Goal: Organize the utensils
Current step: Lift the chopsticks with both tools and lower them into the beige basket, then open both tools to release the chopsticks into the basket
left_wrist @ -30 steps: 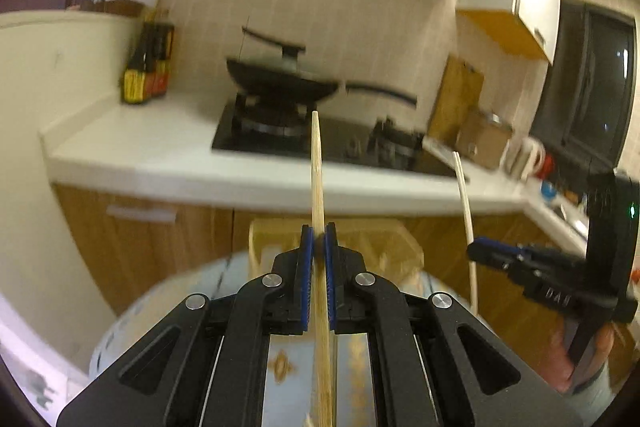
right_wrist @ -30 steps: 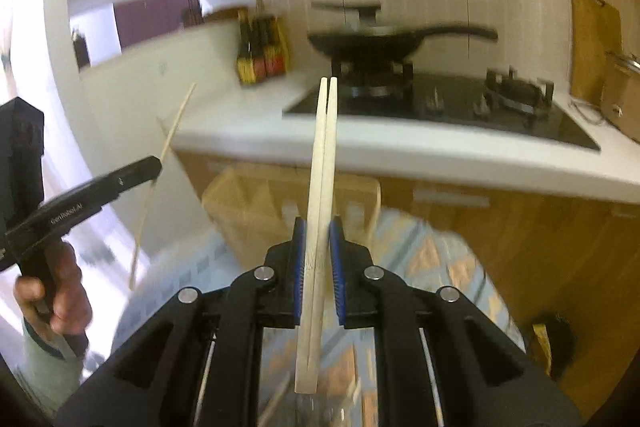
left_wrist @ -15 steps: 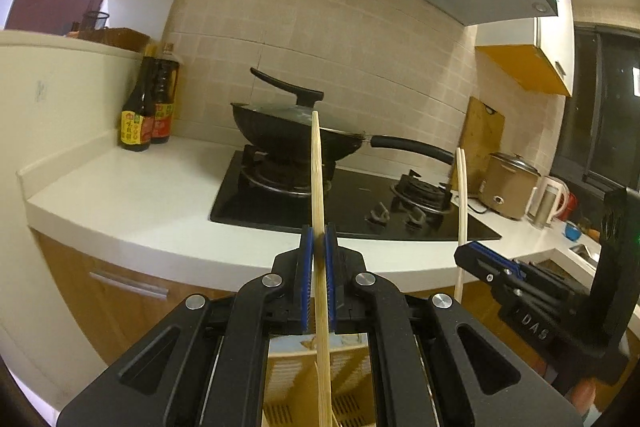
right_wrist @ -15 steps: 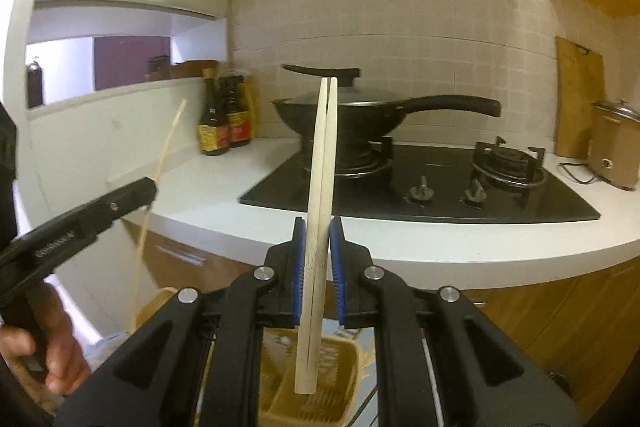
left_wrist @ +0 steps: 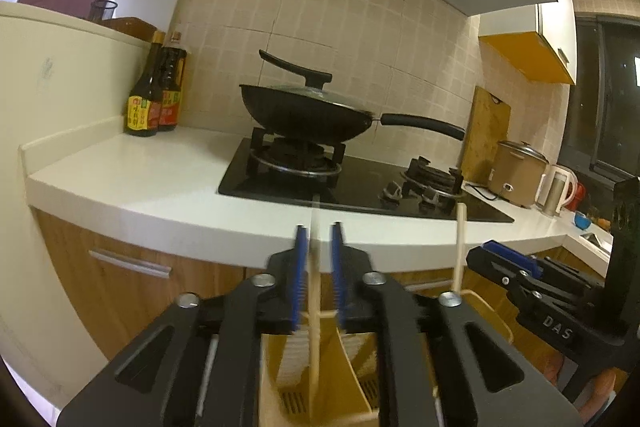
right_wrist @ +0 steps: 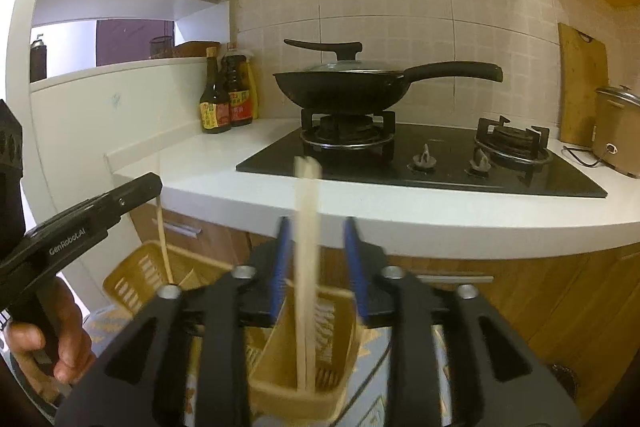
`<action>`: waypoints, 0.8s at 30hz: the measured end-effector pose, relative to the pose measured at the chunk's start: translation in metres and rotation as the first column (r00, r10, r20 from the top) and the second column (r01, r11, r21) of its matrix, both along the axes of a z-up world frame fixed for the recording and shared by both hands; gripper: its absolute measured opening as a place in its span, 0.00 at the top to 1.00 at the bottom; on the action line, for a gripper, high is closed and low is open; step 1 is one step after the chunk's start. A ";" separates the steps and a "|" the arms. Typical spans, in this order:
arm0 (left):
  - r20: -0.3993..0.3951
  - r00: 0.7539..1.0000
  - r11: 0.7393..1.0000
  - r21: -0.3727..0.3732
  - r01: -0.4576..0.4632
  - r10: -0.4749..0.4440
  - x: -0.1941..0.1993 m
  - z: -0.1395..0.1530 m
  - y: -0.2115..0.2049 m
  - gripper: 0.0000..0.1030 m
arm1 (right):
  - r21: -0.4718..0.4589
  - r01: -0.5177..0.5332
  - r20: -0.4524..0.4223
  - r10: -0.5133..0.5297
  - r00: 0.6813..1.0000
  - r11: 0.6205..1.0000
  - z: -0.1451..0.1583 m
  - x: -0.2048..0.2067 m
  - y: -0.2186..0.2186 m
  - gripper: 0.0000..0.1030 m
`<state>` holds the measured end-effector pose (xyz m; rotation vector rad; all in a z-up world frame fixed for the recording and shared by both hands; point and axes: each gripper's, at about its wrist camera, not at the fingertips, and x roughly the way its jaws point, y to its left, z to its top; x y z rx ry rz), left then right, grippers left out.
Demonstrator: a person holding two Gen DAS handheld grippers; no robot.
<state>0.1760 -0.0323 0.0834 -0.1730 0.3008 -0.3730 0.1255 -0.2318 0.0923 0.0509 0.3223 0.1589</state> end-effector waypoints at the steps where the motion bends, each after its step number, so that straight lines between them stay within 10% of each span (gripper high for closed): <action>1: -0.002 1.000 1.000 -0.004 0.001 -0.001 -0.003 -0.001 0.002 0.72 | 0.005 -0.002 -0.003 0.002 1.000 1.000 0.000 -0.005 -0.001 0.61; 6: -0.032 0.999 0.999 -0.033 0.028 -0.029 -0.025 0.000 0.018 0.50 | 0.027 0.008 -0.018 -0.008 1.000 1.000 0.000 -0.042 -0.009 0.57; 24: -0.205 0.977 0.994 0.079 0.072 -0.055 -0.140 -0.038 0.036 0.48 | 0.069 0.019 -0.227 -0.003 0.974 0.997 -0.043 -0.149 -0.016 0.57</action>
